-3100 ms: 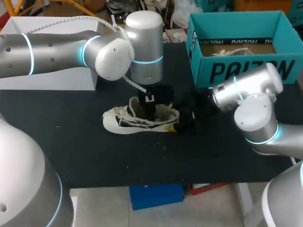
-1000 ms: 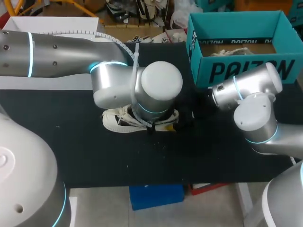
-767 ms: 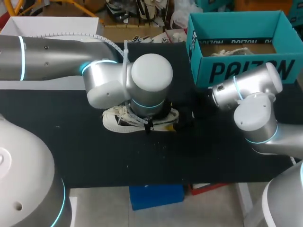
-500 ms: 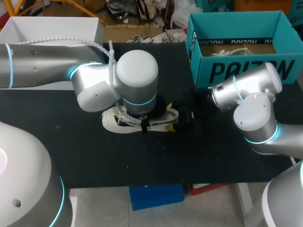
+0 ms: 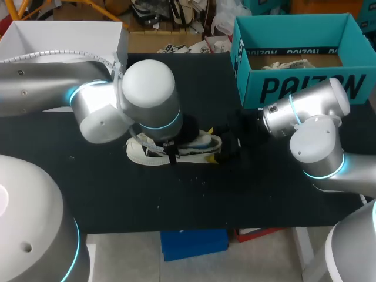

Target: Take the shoe out of the shoebox, open the shoe tongue, remove and reinsert the insole, then place the shoe into the shoebox

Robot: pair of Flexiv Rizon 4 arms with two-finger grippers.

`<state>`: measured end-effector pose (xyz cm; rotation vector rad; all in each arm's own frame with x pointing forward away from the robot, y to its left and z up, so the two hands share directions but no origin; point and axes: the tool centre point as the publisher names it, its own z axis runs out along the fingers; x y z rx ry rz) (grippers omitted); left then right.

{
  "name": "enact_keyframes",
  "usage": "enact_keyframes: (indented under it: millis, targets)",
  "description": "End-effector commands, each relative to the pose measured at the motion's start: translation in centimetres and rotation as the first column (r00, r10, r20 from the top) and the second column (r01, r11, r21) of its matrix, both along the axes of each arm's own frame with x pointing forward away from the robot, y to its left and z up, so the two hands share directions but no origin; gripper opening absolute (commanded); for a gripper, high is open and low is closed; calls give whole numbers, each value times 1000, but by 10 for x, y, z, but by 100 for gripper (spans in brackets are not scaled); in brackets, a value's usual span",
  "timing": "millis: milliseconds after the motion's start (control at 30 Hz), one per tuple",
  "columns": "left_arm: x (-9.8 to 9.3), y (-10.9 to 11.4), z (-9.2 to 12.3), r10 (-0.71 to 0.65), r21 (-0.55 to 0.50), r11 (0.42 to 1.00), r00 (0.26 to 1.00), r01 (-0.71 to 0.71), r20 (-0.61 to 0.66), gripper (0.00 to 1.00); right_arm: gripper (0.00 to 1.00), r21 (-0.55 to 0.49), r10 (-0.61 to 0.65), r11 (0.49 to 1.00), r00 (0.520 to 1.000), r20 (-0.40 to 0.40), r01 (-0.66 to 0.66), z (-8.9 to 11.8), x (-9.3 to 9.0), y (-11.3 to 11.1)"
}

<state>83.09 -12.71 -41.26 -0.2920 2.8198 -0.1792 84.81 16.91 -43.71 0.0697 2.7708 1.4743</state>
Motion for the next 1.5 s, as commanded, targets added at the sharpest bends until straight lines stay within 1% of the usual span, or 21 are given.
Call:
enact_keyframes:
  millis: [33,167,300,667,1000,1033,1067,1100,1167,1200,1233,1400,1500]
  targets:
    - [-8,20,9,-18,-42,999,1000,19,15,0,0,-3,-2,1000,1000,-1,2,-3,2,-3]
    - [-8,16,11,-42,-77,996,999,43,13,0,0,-3,-2,1000,1000,-1,2,-3,2,-3]
    - [-7,5,11,-69,-99,993,998,70,11,0,0,-3,-2,1000,1000,-1,2,-3,2,-3]
    - [0,-30,8,-142,-108,984,990,142,13,0,0,-3,-2,1000,1000,-1,2,-3,2,-3]
    - [4,-46,1,-171,-113,979,985,170,2,0,0,-3,-2,1000,1000,-1,2,-3,2,-3]
    - [5,-47,1,-182,-115,977,983,181,1,1,0,-3,-2,1000,1000,-1,2,-3,2,-3]
    - [4,-49,1,-194,-117,974,981,193,4,18,0,-3,-2,1000,1000,-1,2,-3,2,-3]
    - [3,-51,1,-202,-116,972,979,202,9,30,0,-3,-2,1000,1000,-1,2,-3,2,-3]
    - [0,-54,1,-222,-116,968,975,223,20,35,0,-3,-2,1000,1000,-1,2,-3,2,-3]
    - [-1,-54,2,-230,-119,966,973,231,26,42,0,-3,-2,1000,1000,-1,2,-3,2,-3]
    - [-4,-55,3,-235,-122,964,971,238,34,45,0,-3,-2,1000,1000,-1,2,-3,2,-3]
    - [-16,-60,7,-235,-109,964,969,243,80,48,0,-3,-2,1000,1000,-1,2,-3,2,-3]
    - [-16,-66,5,-230,-95,966,969,238,89,48,0,-3,-2,1000,1000,-1,2,-3,2,-3]
